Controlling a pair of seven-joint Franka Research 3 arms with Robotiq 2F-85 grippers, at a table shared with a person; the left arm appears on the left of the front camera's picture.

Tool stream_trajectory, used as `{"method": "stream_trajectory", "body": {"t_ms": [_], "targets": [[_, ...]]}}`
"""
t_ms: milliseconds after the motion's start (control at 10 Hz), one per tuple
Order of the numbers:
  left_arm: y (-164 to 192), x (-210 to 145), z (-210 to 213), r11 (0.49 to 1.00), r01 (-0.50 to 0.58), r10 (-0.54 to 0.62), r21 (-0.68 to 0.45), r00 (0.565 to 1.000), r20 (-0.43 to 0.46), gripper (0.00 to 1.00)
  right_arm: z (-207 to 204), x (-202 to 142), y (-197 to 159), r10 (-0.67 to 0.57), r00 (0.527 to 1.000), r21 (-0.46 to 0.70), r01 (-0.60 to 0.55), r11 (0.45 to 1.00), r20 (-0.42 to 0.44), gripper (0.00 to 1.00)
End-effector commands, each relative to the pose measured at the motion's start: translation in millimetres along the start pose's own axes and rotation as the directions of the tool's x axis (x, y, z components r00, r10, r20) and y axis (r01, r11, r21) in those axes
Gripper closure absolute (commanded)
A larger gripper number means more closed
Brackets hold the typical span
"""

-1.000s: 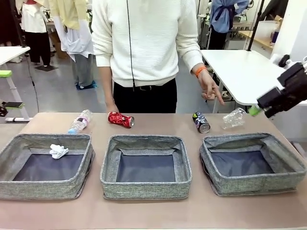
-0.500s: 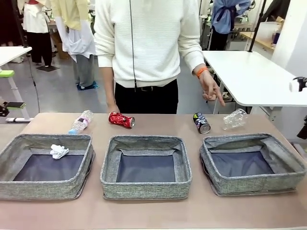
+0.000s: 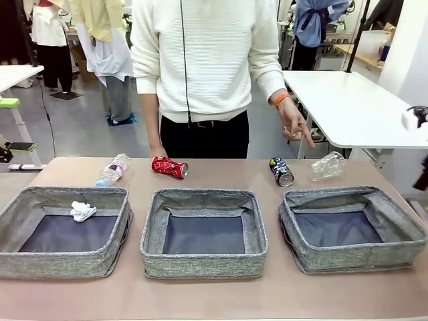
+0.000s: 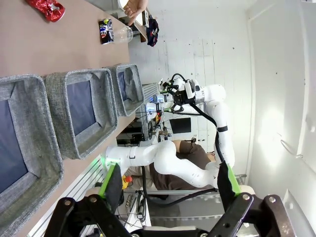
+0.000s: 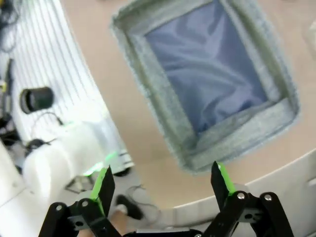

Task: Sort the waste into the appropriate baskets.
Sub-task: Pick up the waste item pointed out by the person.

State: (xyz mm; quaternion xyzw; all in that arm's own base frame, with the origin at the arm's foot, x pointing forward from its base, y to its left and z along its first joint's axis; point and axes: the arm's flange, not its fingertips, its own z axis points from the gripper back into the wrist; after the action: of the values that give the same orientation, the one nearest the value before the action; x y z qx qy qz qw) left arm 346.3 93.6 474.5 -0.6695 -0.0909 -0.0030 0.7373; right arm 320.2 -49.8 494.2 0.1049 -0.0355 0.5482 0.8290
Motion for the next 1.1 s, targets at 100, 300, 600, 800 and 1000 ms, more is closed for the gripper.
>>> {"method": "stream_trajectory", "body": {"t_ms": [100, 300, 600, 800, 1000], "targets": [[-3, -1, -2, 1.000, 0.000, 0.000, -0.014, 1.000, 0.014, 0.00, -7, 51, -81, 0.541, 0.841, -0.213, -0.532, 0.820, -0.014, 0.00], [-3, -1, -2, 1.000, 0.000, 0.000, -0.014, 1.000, 0.014, 0.00, -18, 85, -142, 0.676, 0.734, -0.266, -0.666, 0.697, -0.067, 0.00], [-3, -1, -2, 1.000, 0.000, 0.000, -0.014, 1.000, 0.014, 0.00, -61, 106, -219, 0.552, 0.831, -0.215, -0.528, 0.821, 0.068, 0.00], [-3, -1, -2, 1.000, 0.000, 0.000, -0.014, 1.000, 0.014, 0.00, -43, 107, -170, 0.642, 0.753, -0.268, -0.654, 0.707, -0.144, 0.00], [-3, -1, -2, 1.000, 0.000, 0.000, -0.014, 1.000, 0.014, 0.00, -74, 105, -222, 0.617, 0.782, -0.226, -0.620, 0.751, -0.095, 0.00]]}}
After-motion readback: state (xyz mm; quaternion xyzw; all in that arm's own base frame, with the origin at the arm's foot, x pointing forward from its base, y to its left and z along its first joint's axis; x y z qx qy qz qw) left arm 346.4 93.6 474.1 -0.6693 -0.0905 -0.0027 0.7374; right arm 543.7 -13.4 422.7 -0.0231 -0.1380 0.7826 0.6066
